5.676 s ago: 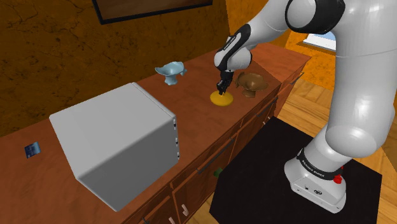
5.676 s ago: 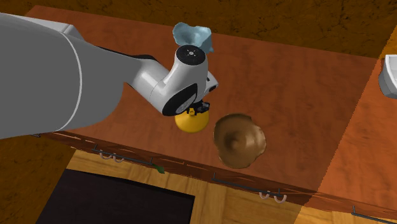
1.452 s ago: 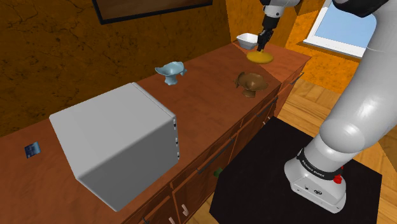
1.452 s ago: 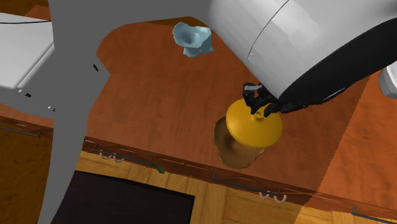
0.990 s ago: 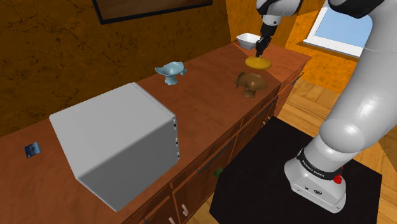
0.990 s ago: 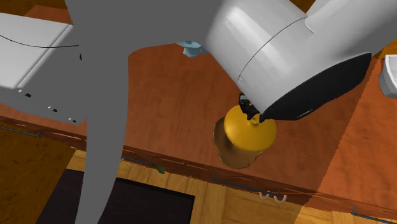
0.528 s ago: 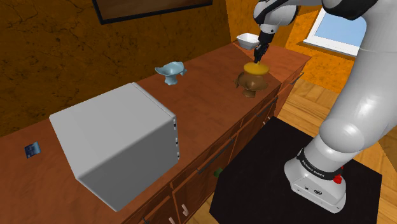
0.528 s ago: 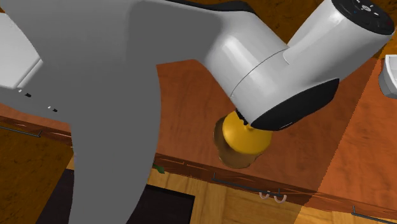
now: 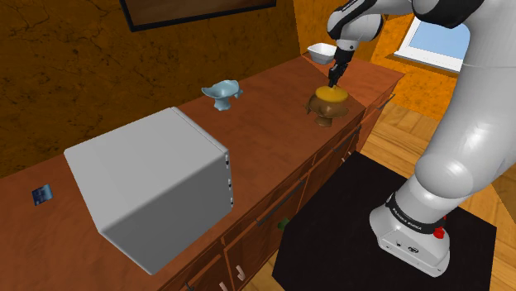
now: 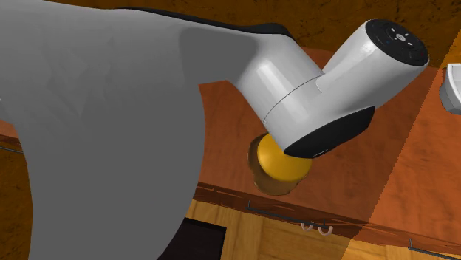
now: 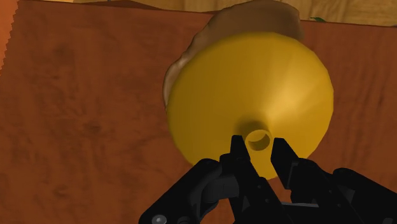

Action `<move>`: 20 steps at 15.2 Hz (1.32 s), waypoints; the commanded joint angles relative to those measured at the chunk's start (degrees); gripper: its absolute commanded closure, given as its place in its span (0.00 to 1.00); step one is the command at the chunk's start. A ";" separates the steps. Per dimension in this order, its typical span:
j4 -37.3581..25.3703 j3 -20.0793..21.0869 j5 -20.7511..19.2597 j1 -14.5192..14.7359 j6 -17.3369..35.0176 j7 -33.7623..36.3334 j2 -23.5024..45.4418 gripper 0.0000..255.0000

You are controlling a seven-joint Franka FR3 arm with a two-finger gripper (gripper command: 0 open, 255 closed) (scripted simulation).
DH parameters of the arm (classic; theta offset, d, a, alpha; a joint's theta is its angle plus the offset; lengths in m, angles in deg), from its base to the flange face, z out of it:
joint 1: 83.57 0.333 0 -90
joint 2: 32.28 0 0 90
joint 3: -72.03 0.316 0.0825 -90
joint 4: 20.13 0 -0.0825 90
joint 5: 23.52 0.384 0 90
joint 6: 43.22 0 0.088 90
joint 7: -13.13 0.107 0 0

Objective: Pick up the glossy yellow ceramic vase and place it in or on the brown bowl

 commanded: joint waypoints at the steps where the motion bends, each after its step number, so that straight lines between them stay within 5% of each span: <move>1: -0.02 0.01 0.02 0.00 0.04 0.00 0.02 1.00; 3: -0.02 0.01 0.02 0.00 0.04 0.00 0.02 1.00; 4: -0.01 0.01 0.02 0.00 0.04 0.00 0.02 0.00; 9: -0.02 0.01 0.02 0.00 0.03 0.00 0.02 0.00; 13: -3.06 -0.90 -2.14 0.35 -6.03 1.39 -3.37 0.00; 20: -3.06 -0.89 -2.15 0.34 -6.03 1.39 -3.37 0.00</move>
